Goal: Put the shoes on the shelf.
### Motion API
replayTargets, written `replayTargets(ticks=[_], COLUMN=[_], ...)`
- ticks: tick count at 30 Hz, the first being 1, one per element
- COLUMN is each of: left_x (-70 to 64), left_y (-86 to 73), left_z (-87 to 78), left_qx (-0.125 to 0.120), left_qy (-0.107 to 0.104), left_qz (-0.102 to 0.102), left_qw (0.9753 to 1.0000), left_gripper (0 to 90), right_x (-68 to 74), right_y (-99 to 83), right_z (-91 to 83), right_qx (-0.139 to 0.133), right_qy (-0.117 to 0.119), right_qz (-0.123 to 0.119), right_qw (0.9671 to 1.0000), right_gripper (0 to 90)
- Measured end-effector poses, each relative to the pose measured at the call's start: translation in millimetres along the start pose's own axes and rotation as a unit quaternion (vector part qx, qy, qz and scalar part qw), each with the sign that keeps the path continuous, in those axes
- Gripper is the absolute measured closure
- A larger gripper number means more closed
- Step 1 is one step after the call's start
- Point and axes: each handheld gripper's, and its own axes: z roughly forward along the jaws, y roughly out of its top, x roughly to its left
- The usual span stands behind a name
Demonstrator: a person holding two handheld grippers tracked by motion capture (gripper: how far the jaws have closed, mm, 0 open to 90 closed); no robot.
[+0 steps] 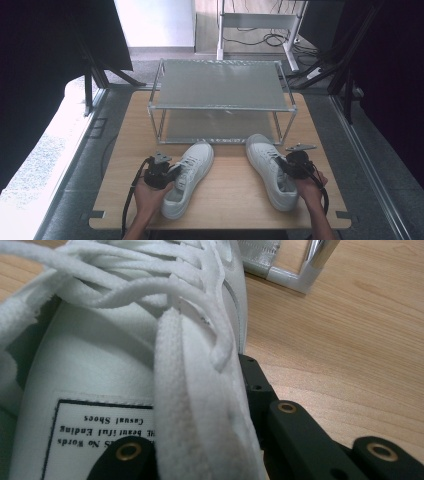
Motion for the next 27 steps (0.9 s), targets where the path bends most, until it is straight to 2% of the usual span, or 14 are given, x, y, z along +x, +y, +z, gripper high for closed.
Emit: replayTargets(ticks=[4, 10, 13, 17, 22, 25, 27], left_x=[1.6, 9.1, 15.3, 21.7, 25.2, 27.7, 29.3], left_y=[0.0, 0.2, 0.1, -0.4, 0.7, 0.3, 0.2], left_z=[-2.1, -10.7, -17.9, -27.4, -35.9, -38.0, -39.1], left_qx=[-0.009, -0.025, -0.045, -0.091, -0.114, -0.122, -0.128], left_qy=[-0.008, -0.019, -0.032, -0.050, -0.074, -0.096, -0.114], left_qz=[-0.001, -0.015, -0.031, -0.049, -0.065, -0.080, -0.091], left_qw=[0.9999, 0.9994, 0.9980, 0.9934, 0.9886, 0.9847, 0.9811], left_gripper=[83.0, 83.0, 83.0, 83.2, 83.2, 83.1, 83.1], right_x=[-0.6, 0.6, -3.8, -8.7, -10.3, -10.6, -10.6], right_y=[-0.7, -1.5, -2.7, -3.8, -3.5, -3.3, -3.0], right_z=[-1.0, -7.2, -13.0, -21.1, -28.6, -32.5, -35.3], right_qx=[-0.012, -0.039, -0.055, -0.074, -0.094, -0.104, -0.113], right_qy=[0.014, 0.015, 0.038, 0.067, 0.082, 0.100, 0.111], right_qz=[0.010, 0.010, 0.026, 0.046, 0.056, 0.064, 0.070], right_qw=[0.9998, 0.9991, 0.9974, 0.9939, 0.9907, 0.9876, 0.9849], right_gripper=[87.0, 87.0, 87.0, 86.9, 86.8, 86.8, 86.8])
